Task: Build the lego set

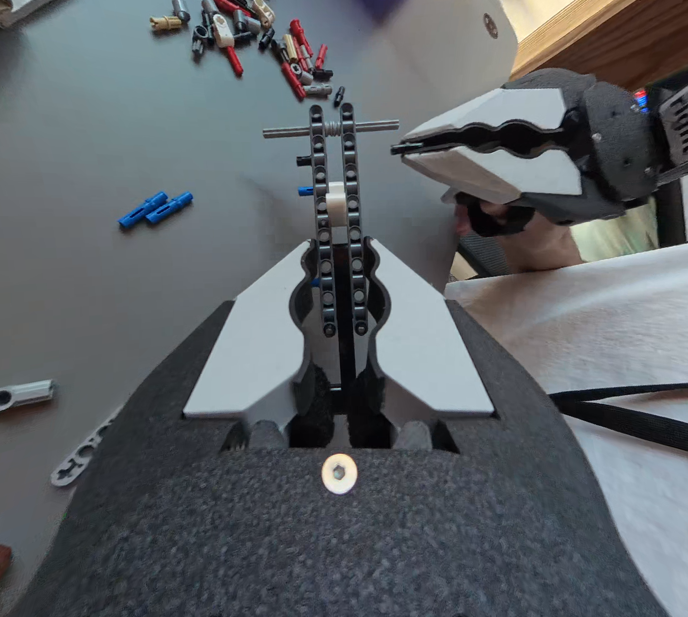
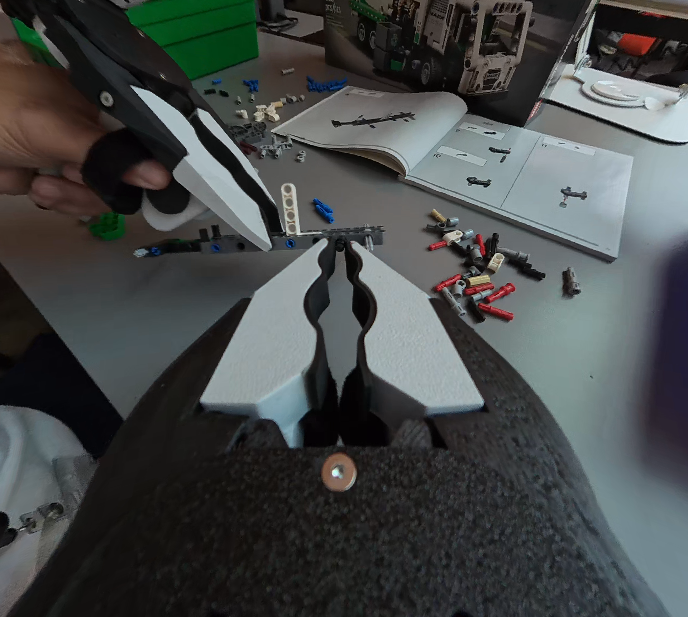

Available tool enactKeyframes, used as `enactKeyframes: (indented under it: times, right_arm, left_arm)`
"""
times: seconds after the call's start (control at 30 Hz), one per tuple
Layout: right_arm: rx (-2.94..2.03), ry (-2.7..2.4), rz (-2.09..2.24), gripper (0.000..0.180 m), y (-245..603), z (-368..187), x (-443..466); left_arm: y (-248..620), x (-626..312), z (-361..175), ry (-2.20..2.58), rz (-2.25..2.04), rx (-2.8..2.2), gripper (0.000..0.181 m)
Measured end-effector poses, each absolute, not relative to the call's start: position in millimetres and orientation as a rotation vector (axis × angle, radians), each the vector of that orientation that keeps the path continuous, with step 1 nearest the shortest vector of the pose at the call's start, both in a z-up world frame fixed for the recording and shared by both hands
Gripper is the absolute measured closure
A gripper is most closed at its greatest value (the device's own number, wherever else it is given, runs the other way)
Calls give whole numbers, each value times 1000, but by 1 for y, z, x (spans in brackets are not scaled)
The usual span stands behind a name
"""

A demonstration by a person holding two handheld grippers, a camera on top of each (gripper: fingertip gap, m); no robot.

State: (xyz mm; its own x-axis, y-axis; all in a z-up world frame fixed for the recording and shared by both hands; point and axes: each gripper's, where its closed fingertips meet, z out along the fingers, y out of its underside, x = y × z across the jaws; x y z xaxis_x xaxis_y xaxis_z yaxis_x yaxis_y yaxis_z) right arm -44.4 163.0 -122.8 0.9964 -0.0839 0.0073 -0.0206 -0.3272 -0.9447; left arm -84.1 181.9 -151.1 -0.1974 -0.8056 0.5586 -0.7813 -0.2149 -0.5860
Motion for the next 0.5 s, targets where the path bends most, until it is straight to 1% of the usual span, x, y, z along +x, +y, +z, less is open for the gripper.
enactKeyframes:
  times: [0.07,0.33,0.43,0.5]
  right_arm:
    - [-1913,51,-130,176,168,-125,-44]
    - [-1943,73,-155,176,174,-133,-44]
    - [-1935,121,-77,176,175,-132,-46]
    - [-1899,217,78,176,176,-129,-47]
  left_arm:
    - [175,-85,-143,1940,-1506,-1973,158]
    - [177,-87,-149,1930,-1450,-1909,158]
    - [179,-87,-150,1965,-1356,-1830,158]
    - [180,-87,-149,1960,-1334,-1804,158]
